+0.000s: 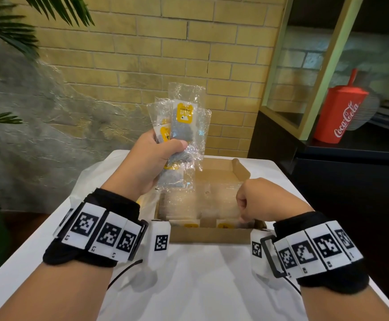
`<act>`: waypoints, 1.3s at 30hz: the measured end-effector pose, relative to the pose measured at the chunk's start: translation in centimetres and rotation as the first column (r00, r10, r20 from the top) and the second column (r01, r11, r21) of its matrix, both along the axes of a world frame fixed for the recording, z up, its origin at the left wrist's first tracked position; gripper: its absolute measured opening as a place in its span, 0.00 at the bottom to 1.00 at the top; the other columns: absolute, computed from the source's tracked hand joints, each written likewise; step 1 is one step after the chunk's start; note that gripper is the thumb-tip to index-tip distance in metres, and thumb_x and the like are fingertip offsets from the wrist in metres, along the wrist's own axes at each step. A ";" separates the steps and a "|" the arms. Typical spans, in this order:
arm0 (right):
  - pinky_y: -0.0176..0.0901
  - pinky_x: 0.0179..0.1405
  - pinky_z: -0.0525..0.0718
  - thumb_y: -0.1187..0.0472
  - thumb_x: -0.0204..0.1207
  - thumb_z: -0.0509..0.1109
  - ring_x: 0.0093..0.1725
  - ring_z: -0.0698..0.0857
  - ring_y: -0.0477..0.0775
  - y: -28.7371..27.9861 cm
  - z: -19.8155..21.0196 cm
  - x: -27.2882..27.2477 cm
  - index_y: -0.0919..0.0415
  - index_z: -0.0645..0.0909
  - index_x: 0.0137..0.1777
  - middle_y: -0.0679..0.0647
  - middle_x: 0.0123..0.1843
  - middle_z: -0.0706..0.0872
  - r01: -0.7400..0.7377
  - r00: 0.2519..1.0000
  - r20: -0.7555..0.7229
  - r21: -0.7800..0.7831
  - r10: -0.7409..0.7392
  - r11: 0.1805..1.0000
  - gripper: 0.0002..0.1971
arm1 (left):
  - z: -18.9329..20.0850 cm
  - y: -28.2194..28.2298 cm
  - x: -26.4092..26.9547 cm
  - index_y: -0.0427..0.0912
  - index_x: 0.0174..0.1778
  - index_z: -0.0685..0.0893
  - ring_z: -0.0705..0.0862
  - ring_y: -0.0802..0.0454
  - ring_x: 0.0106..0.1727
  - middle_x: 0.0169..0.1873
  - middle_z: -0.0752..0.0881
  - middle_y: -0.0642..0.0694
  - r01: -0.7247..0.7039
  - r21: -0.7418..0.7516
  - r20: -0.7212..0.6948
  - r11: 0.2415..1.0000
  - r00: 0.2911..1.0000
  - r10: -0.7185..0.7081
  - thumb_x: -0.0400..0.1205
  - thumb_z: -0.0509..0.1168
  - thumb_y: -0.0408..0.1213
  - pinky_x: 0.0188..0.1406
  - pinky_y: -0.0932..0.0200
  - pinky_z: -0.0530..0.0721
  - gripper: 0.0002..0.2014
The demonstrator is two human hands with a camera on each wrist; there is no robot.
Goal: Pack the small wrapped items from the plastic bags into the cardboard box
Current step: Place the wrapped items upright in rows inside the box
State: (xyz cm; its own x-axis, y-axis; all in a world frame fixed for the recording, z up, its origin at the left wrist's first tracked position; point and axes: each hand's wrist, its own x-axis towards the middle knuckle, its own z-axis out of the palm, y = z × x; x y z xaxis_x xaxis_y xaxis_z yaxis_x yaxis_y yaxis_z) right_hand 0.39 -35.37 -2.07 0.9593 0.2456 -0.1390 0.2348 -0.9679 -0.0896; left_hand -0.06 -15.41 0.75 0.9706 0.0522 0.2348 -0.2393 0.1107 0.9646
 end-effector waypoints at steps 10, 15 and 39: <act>0.43 0.55 0.84 0.69 0.70 0.71 0.48 0.84 0.50 -0.8 0.6 0.4 0.53 0.89 0.40 0.50 0.45 0.88 0.008 1.000 0.029 0.080 -0.010 0.997 0.10 | -0.1 0.1 0.1 0.45 0.41 0.80 0.86 0.59 0.26 0.23 0.87 0.55 0.021 -0.003 0.013 1.000 1.000 -0.021 0.78 0.65 0.26 0.23 0.65 0.84 0.08; 0.40 0.44 0.83 0.63 0.66 0.77 0.41 0.83 0.48 -1.0 0.4 0.5 0.51 0.83 0.31 0.48 0.36 0.86 -0.026 0.999 0.021 0.071 0.024 0.997 0.08 | -0.2 0.1 0.3 0.46 0.42 0.81 0.87 0.58 0.29 0.29 0.87 0.52 0.021 -0.003 0.021 1.000 1.000 -0.021 0.78 0.65 0.26 0.29 0.64 0.87 0.09; 0.35 0.39 0.84 0.35 0.57 0.67 0.43 0.86 0.43 0.5 2.7 -1.3 0.52 0.77 0.64 0.52 0.50 0.86 -0.035 0.999 0.045 0.777 0.000 0.628 0.36 | -1.7 -1.4 0.6 0.44 0.48 0.86 0.89 0.48 0.42 0.42 0.90 0.42 0.161 0.106 -0.005 0.981 0.987 -0.162 0.77 0.69 0.30 0.39 0.54 0.86 0.07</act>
State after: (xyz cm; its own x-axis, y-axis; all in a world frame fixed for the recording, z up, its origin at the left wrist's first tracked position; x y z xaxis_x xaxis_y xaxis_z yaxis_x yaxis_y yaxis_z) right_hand -0.93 -34.90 0.65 0.9537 0.2624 0.1468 0.2709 -0.5382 -0.7981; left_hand 0.51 -16.83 -0.95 0.9633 -0.1304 0.2345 -0.2304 0.0460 0.9720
